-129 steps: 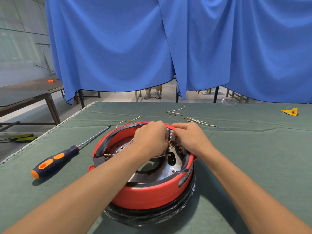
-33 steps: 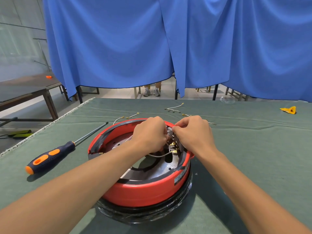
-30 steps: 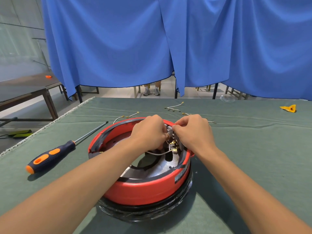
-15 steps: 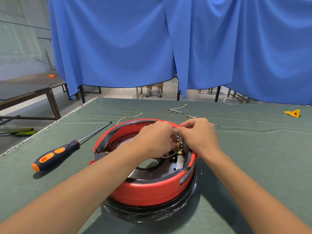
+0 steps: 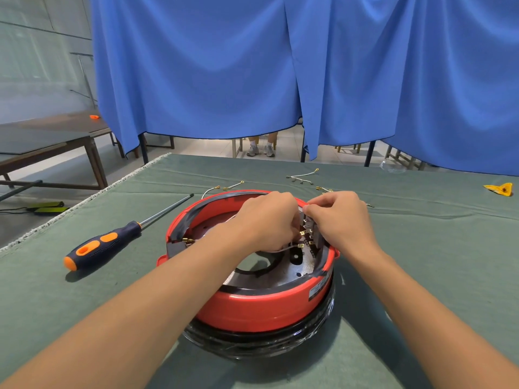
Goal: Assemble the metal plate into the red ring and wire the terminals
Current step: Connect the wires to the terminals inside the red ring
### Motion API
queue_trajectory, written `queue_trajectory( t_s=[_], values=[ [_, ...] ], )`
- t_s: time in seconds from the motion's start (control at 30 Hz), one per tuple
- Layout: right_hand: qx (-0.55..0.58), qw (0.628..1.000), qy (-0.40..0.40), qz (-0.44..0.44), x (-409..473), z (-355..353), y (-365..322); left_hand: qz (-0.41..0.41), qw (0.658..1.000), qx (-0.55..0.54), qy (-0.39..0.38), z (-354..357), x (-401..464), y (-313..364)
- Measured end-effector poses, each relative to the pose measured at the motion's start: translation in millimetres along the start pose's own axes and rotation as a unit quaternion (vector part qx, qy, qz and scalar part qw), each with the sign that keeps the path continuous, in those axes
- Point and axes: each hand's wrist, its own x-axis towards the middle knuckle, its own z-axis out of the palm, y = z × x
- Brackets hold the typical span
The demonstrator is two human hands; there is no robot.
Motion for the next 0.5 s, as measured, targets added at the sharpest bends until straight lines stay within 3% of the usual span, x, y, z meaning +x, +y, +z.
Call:
queue_trajectory(
  t_s=[0.5],
  values=[
    [0.003, 1.000, 0.007, -0.001, 2.1, 2.9, 3.4, -0.005, 1.000, -0.002, 0.004, 2.8, 2.4, 2.4]
  ],
)
